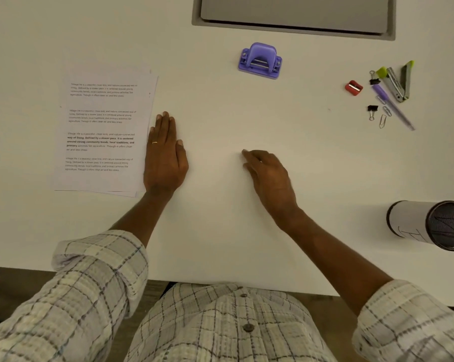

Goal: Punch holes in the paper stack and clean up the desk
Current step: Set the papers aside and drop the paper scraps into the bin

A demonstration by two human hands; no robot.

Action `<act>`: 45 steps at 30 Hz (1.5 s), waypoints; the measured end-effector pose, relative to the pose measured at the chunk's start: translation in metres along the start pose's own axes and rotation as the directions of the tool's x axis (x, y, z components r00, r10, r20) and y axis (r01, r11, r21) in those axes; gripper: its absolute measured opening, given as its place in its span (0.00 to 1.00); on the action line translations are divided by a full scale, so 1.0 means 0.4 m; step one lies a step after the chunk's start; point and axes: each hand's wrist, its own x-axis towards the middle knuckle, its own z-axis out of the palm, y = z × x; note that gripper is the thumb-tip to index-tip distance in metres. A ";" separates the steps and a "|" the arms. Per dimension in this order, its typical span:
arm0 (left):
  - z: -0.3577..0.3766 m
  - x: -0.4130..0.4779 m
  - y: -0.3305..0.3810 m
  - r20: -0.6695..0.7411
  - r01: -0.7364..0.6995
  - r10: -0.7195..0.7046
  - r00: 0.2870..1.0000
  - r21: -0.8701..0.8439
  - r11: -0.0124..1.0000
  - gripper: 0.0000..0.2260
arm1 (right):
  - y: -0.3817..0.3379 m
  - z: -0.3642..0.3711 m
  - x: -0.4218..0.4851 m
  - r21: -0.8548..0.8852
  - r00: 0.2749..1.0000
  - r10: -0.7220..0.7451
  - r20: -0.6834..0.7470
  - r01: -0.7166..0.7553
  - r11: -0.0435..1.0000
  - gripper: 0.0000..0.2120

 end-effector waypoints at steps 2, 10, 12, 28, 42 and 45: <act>0.000 0.000 0.000 0.000 0.000 0.000 1.000 0.004 1.000 0.24 | 0.008 -0.009 0.006 0.031 0.991 0.086 -0.107 -0.083 0.996 0.17; -0.002 0.000 0.000 0.000 0.003 -0.003 1.000 -0.013 1.000 0.24 | -0.031 0.010 0.020 0.113 0.983 0.161 -0.083 -0.152 0.982 0.10; -0.003 -0.001 0.003 -0.006 0.002 -0.002 1.000 -0.017 1.000 0.24 | -0.047 0.013 0.041 0.129 0.985 0.149 -0.082 -0.138 0.982 0.11; 0.001 0.001 -0.003 -0.022 -0.008 0.008 1.000 -0.017 1.000 0.25 | -0.023 0.033 0.032 -0.168 0.999 -0.050 0.007 0.050 0.985 0.14; 0.002 0.002 -0.006 -0.024 -0.023 0.022 0.999 -0.015 1.000 0.25 | 0.004 0.036 0.061 -0.303 0.990 -0.130 0.053 0.141 0.943 0.16; 0.003 0.000 -0.007 -0.017 -0.020 0.020 1.000 -0.011 1.000 0.25 | -0.023 0.033 0.073 -0.229 0.999 -0.010 -0.050 -0.001 0.973 0.12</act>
